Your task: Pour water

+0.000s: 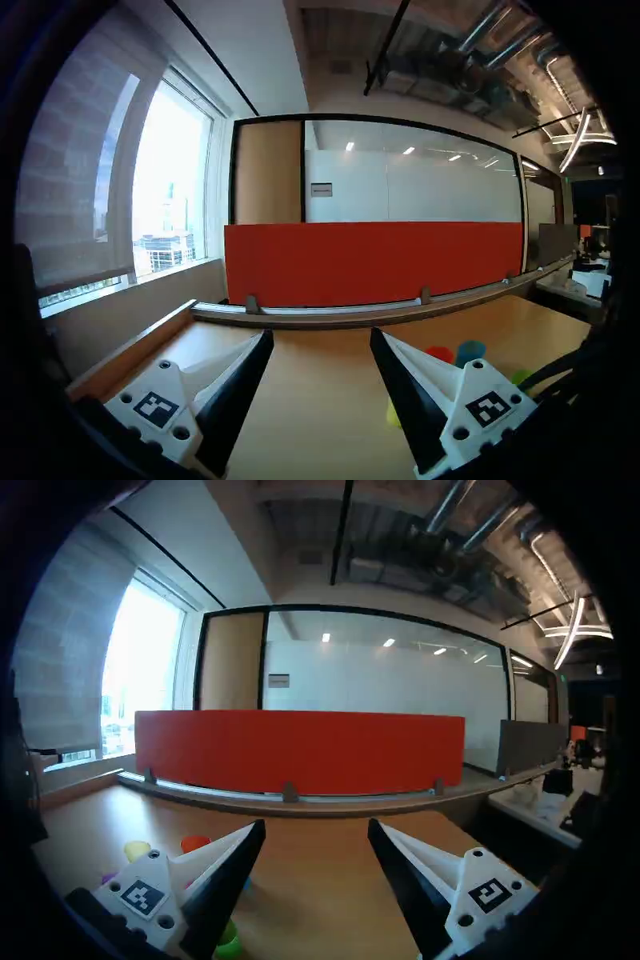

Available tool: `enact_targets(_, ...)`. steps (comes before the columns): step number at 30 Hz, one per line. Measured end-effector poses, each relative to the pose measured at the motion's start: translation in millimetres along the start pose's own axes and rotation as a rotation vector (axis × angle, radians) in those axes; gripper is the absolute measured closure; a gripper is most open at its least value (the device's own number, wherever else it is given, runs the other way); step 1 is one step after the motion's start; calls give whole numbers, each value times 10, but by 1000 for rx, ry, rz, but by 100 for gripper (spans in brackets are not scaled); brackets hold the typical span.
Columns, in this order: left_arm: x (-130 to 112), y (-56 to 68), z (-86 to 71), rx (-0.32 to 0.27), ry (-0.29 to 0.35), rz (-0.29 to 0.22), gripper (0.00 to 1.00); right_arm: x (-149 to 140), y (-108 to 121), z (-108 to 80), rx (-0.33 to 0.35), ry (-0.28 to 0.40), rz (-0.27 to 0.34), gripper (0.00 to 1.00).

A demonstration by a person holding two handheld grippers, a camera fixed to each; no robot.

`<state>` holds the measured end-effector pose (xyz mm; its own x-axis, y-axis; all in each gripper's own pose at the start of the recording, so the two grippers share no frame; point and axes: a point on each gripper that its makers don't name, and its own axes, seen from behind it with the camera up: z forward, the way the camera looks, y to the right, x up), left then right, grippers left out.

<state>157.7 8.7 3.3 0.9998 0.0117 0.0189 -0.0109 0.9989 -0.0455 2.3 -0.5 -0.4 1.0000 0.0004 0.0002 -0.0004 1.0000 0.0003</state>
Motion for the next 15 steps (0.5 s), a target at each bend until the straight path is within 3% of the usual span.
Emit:
enact_targets(9, 250, 53, -44, -44, -57, 51, 11, 265, -99, -17, 22, -28, -6, 1)
enact_targets(15, 315, 191, -94, -101, -96, 69, 11, 335, -187, -39, 50, -57, -14, 1)
